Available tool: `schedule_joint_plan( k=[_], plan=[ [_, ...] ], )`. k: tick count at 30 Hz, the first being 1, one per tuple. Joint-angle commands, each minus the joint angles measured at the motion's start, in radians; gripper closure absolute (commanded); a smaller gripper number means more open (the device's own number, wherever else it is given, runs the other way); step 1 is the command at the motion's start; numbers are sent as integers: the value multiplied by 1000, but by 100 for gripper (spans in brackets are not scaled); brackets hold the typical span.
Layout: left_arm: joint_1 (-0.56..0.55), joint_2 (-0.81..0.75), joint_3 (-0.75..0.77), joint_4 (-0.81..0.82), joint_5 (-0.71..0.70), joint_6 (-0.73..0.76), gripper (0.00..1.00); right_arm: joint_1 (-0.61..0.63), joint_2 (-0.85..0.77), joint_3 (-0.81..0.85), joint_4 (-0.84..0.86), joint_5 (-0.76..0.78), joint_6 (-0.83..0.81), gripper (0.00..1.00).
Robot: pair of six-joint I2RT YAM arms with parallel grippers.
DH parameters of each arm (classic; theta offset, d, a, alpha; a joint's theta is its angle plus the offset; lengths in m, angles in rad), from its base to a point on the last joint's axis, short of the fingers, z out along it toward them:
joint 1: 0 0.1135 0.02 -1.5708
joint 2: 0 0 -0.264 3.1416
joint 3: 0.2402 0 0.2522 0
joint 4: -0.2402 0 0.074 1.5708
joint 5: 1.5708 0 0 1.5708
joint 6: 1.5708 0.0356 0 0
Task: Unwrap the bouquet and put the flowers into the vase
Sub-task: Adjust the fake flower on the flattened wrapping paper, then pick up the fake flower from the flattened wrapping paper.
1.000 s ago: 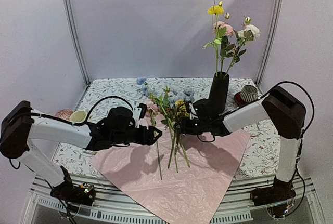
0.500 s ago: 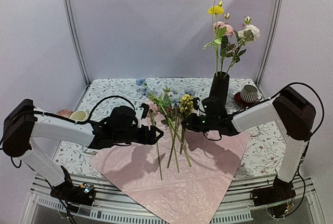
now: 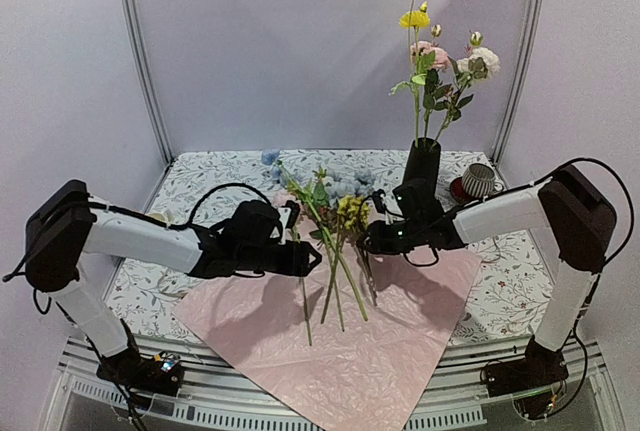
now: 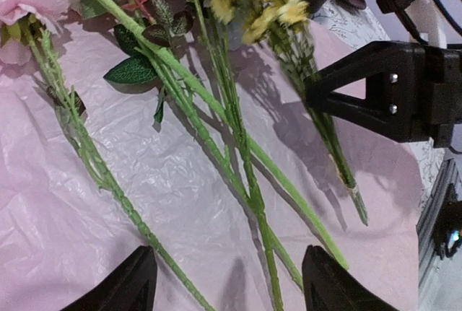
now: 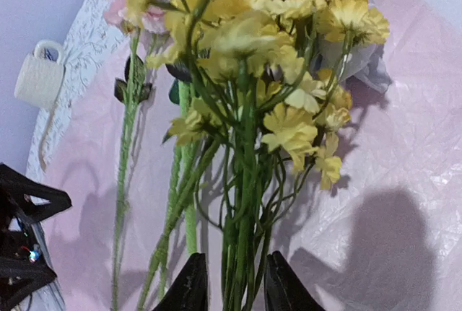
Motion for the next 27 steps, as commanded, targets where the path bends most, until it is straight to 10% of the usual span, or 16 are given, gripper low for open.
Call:
schedule_joint_plan(
  k=[1,27],
  plan=[
    [9,80,85,-63,50,4,36,-3,39,29,-94,33,-84,65],
    [-35,370,374,-280,79,8,86,-1,-96,-72,-22,13,-106,53]
  ],
)
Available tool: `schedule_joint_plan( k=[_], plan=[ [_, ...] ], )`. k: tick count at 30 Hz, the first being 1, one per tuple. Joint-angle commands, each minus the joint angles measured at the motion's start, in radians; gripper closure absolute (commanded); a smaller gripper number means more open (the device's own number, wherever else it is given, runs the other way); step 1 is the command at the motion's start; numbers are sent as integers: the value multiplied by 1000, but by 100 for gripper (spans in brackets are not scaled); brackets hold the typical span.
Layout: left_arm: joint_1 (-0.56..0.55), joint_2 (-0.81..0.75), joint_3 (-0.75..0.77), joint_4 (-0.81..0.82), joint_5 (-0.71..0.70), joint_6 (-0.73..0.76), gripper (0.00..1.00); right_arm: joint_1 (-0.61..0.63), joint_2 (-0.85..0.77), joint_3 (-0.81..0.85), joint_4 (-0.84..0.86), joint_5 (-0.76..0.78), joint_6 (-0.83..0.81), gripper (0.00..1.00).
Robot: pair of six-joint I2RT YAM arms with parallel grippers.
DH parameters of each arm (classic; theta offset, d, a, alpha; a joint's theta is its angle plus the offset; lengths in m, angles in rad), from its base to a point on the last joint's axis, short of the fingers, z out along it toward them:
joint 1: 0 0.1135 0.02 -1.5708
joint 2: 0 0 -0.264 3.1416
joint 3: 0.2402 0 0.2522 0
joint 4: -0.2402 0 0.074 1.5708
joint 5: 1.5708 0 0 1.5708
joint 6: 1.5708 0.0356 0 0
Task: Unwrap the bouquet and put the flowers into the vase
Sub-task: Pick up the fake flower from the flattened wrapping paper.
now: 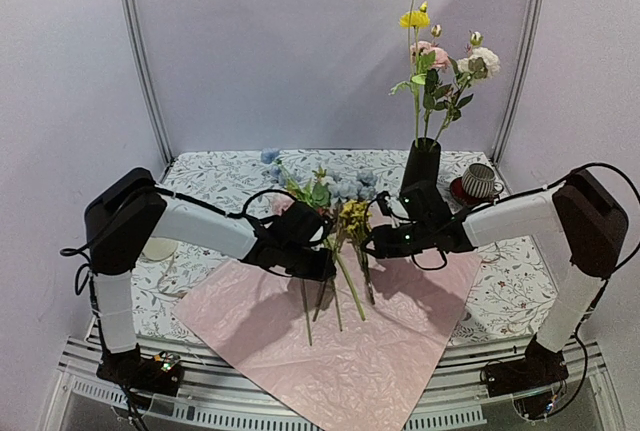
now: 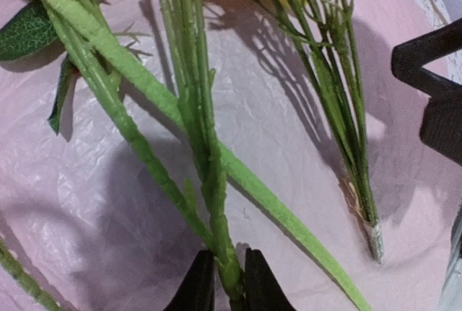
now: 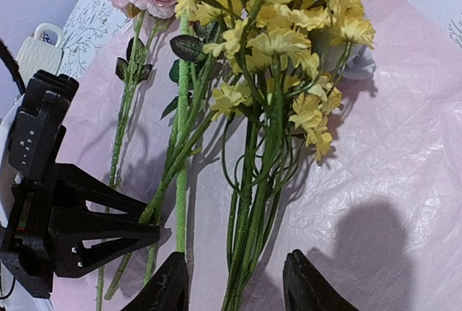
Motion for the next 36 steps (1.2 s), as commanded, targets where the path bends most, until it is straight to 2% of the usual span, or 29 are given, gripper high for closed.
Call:
schedule_joint_plan(
  k=[1,10,21,36],
  plan=[
    [-10,0,16,-46,-5,6,88,-2,-27,-17,24,-4,-12,53],
    [-41,-168,-43,-27,-183,-14,100,-2,-43,-24,33,6,-18,53],
    [-52,-280,-119,-17,-321,-61,100,-2,-39,-27,53,4,-9,52],
    [-51,-388,-251,128,-286,-72,100,-1,-62,-50,95,-34,-2,51]
  ],
)
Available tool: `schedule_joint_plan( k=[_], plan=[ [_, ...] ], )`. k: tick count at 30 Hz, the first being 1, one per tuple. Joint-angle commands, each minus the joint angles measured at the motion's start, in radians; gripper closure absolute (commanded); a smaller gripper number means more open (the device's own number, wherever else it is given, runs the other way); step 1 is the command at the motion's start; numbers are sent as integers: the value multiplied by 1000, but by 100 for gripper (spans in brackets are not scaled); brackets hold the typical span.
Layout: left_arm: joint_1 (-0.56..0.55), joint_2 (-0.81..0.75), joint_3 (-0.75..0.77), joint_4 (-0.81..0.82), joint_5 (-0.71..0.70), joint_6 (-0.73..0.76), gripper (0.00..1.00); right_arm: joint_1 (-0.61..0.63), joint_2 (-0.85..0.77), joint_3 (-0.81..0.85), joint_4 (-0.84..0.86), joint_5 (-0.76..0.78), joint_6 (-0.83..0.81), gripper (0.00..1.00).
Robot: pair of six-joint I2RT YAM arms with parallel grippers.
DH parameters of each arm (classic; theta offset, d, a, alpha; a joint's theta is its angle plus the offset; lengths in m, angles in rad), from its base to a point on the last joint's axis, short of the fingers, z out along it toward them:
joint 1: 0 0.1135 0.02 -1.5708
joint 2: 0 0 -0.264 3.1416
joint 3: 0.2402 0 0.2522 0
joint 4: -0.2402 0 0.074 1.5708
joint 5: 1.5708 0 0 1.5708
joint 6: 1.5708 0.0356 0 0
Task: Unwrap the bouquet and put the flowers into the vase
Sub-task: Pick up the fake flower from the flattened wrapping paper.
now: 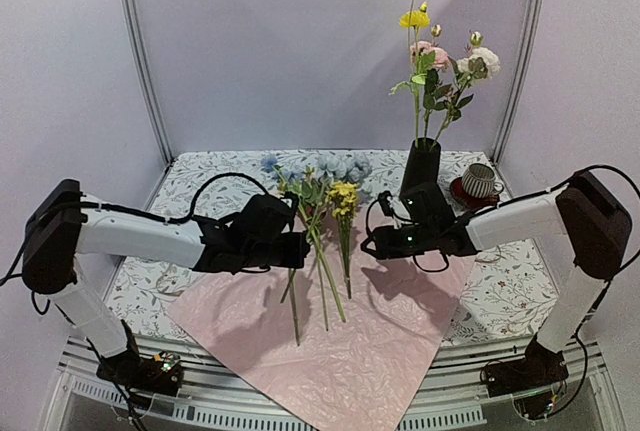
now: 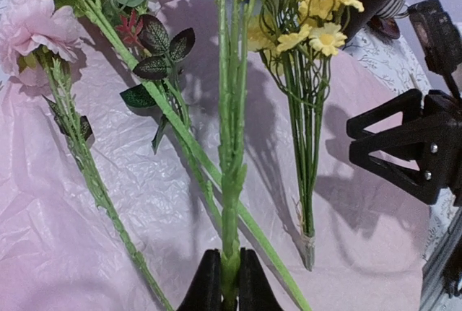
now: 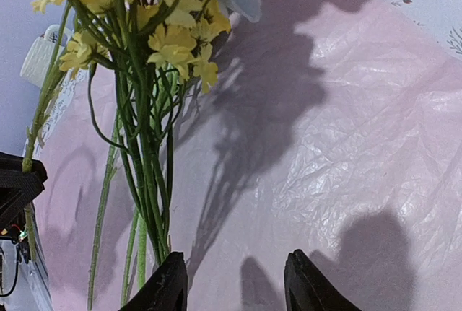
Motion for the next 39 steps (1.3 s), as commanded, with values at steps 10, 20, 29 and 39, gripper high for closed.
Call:
schedule_joint_plan(
  k=[10,20,29,39],
  plan=[
    [8,-31,-69,137,66,-28,100,-2,-42,-10,58,-70,-5,47],
    [39,4,-122,202,132,-69,100,-2,-36,-8,61,-75,-4,45],
    [48,22,-133,231,148,-86,100,-1,-13,-4,93,-103,6,41],
    [48,28,-134,239,153,-84,100,12,142,91,212,-232,46,35]
  ],
)
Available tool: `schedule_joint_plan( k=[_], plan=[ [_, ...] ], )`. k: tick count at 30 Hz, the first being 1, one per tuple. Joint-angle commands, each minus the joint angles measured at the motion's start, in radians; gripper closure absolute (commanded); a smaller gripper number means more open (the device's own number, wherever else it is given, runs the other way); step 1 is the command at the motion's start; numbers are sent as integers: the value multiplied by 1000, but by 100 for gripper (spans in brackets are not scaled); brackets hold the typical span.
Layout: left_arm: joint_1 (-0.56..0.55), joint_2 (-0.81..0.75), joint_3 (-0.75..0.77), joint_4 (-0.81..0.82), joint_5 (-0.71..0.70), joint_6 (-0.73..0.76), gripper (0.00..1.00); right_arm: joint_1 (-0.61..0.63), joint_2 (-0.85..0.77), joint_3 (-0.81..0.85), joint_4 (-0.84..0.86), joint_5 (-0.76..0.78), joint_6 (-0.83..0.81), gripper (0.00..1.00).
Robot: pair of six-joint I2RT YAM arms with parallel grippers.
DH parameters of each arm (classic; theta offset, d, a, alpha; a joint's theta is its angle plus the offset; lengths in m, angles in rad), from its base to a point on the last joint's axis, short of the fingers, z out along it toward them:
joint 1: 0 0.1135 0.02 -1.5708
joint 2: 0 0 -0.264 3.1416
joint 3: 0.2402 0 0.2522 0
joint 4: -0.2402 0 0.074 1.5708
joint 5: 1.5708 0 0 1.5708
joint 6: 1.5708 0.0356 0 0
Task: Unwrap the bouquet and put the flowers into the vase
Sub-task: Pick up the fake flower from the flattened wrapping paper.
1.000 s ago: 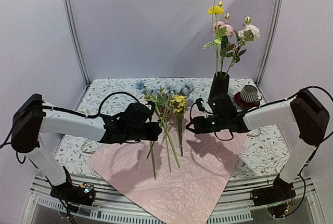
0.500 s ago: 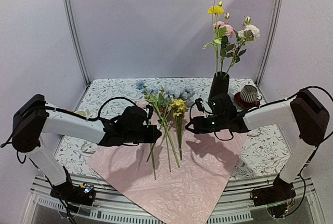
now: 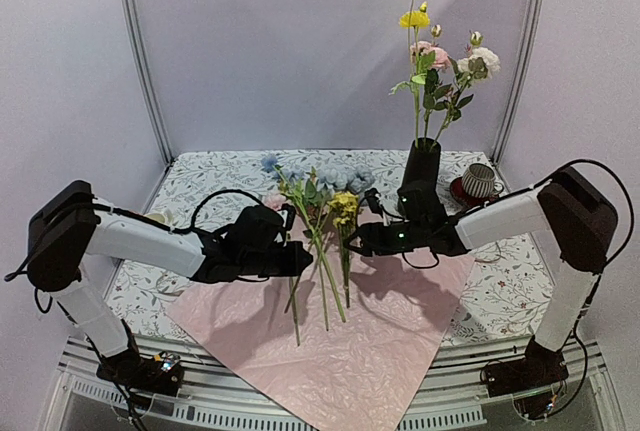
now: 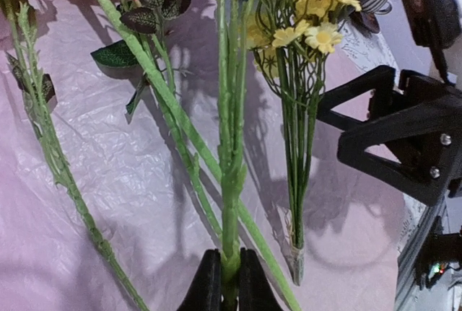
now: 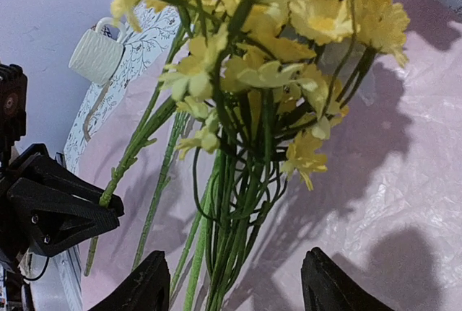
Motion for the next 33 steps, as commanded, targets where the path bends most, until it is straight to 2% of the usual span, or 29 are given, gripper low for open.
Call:
schedule_joint_plan(
  k=[1,4,9,14,19,33],
  plan=[
    [8,5,-11,37,1,-1,100,14,80,66,68,-67,24,35],
    [9,3,-14,43,0,-1,100,20,121,89,76,-68,37,38],
    [9,-1,-15,55,5,5,100,22,147,62,147,-66,87,48],
    [9,-9,-26,83,13,8,100,21,149,18,228,-74,136,60],
    [9,-22,-33,78,0,6,100,20,117,-6,255,-70,145,78],
    [11,-172,-134,64,-166,-58,100,20,-38,-177,363,-13,162,80]
  ],
)
